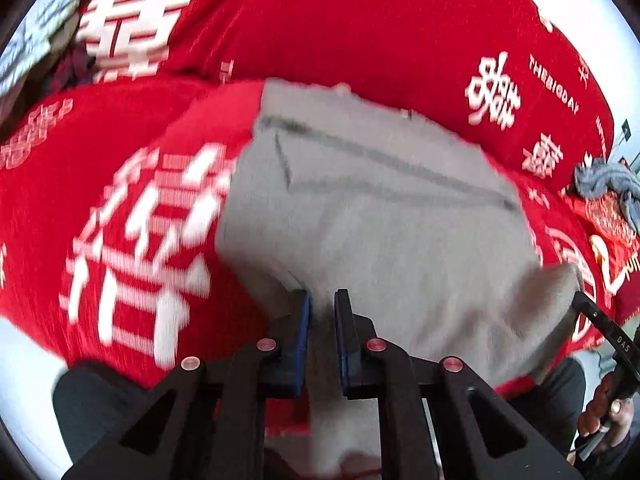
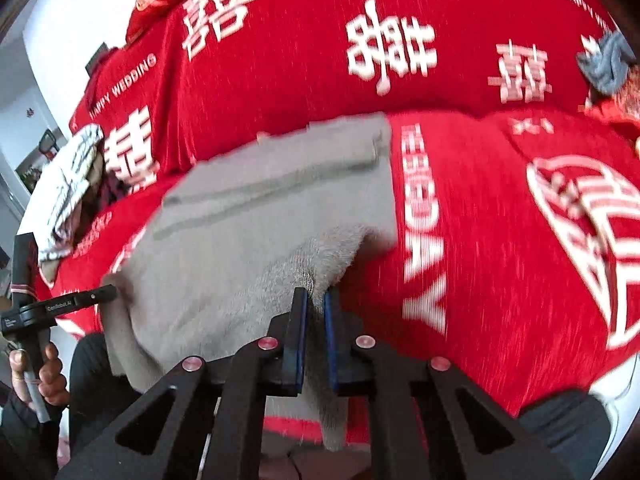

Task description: Fold small clothes

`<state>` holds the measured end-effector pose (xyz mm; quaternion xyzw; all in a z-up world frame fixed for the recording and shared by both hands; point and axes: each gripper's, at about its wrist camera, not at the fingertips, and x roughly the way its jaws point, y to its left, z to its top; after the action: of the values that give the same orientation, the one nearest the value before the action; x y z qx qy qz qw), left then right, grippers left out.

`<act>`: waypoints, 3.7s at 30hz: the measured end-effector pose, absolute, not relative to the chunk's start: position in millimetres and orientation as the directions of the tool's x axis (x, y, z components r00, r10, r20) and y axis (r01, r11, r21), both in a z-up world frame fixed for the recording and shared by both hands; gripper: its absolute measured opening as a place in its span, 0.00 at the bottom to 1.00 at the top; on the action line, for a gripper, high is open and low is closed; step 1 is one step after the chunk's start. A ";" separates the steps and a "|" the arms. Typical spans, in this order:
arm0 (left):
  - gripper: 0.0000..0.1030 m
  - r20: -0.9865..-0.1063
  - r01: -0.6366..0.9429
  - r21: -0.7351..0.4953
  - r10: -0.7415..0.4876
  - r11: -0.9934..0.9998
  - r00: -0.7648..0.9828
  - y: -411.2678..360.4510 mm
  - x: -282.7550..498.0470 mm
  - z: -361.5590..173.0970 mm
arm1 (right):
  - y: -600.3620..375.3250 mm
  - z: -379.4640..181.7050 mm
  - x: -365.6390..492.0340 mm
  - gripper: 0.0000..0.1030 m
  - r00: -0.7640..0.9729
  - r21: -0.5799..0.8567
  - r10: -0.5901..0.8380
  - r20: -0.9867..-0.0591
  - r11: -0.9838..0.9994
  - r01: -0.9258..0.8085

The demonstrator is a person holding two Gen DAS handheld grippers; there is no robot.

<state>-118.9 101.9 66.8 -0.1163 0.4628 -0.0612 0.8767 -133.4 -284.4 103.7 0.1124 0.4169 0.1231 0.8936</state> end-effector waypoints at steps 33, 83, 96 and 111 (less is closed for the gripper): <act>0.56 -0.864 -0.049 -0.338 -0.289 0.940 0.413 60.5 -163.9 1.3 | -289.5 50.2 -97.5 0.55 0.457 0.384 0.420 -0.784 0.907 -0.174; 0.95 -0.683 -0.315 -0.717 -0.534 0.622 0.499 137.9 -180.2 -33.1 | -262.3 137.0 -96.5 0.06 0.585 0.589 0.619 -0.524 0.760 -0.276; 0.12 -0.585 -0.168 -0.774 -0.589 0.610 0.557 139.2 -181.2 13.0 | -279.5 132.9 -100.4 0.06 0.605 0.586 0.592 -0.533 0.774 -0.241; 0.25 -0.672 -0.130 -0.666 -0.515 0.735 0.533 150.7 -66.2 20.3 | -291.5 75.0 -61.7 0.06 0.568 0.553 0.501 -0.653 0.828 -0.093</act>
<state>-66.2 150.7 20.3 -0.3440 0.4682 -0.1196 0.8051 -61.7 -291.5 75.0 0.2365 0.4309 0.1740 0.8533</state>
